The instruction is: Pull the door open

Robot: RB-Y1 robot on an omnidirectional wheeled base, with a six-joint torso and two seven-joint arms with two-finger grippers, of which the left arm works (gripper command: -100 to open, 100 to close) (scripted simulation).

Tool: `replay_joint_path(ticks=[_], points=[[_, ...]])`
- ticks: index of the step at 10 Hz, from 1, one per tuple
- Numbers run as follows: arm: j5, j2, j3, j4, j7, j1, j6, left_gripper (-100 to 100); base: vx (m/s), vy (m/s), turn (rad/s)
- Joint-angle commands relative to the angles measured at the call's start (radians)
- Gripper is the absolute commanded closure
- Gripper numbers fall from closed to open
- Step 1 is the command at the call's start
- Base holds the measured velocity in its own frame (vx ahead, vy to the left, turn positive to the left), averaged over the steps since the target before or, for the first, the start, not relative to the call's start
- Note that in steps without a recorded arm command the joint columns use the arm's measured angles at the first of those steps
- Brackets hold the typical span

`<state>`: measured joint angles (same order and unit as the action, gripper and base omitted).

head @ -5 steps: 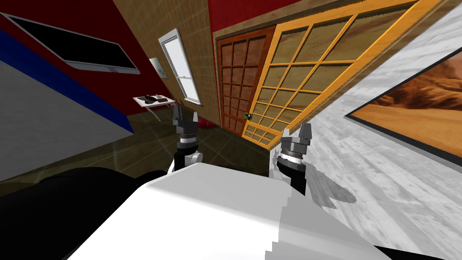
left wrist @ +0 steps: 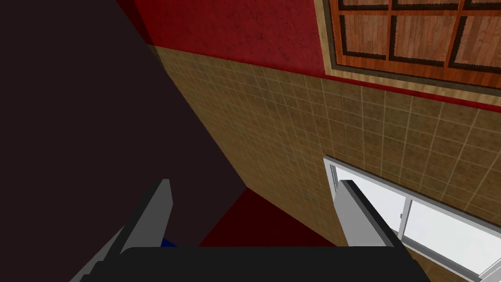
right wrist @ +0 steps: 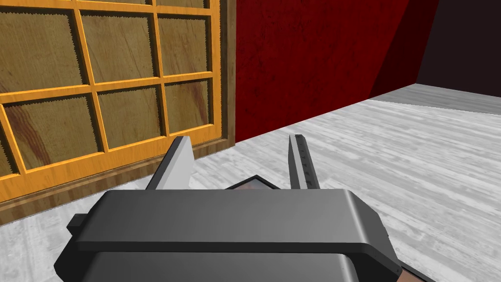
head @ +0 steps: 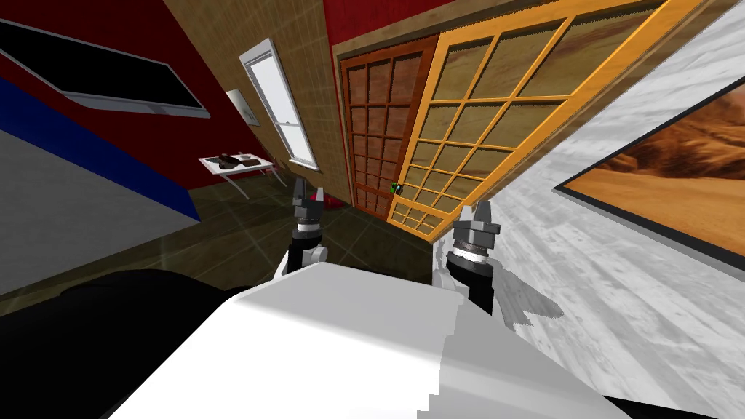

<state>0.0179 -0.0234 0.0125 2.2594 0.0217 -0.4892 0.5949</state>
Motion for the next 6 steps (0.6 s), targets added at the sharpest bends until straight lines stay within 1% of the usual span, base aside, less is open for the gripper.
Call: replay_joint_path(ticks=[1, 2, 4, 5, 6], points=[[-0.006, -0.008, 0.007, -0.029, -0.029, 0.010, 0.002, -100, 0.123, -0.033, -0.051], [-0.013, -0.014, 0.013, -0.059, -0.056, 0.016, 0.008, -100, 0.110, -0.024, -0.085], [-0.021, -0.021, 0.019, -0.093, -0.086, 0.023, 0.014, -100, 0.112, -0.020, -0.056], [-0.029, -0.027, 0.026, -0.127, -0.117, 0.030, 0.021, -100, 0.139, -0.019, -0.075], [-0.033, -0.030, 0.029, -0.144, -0.133, 0.034, 0.024, -100, 0.127, -0.027, -0.069]])
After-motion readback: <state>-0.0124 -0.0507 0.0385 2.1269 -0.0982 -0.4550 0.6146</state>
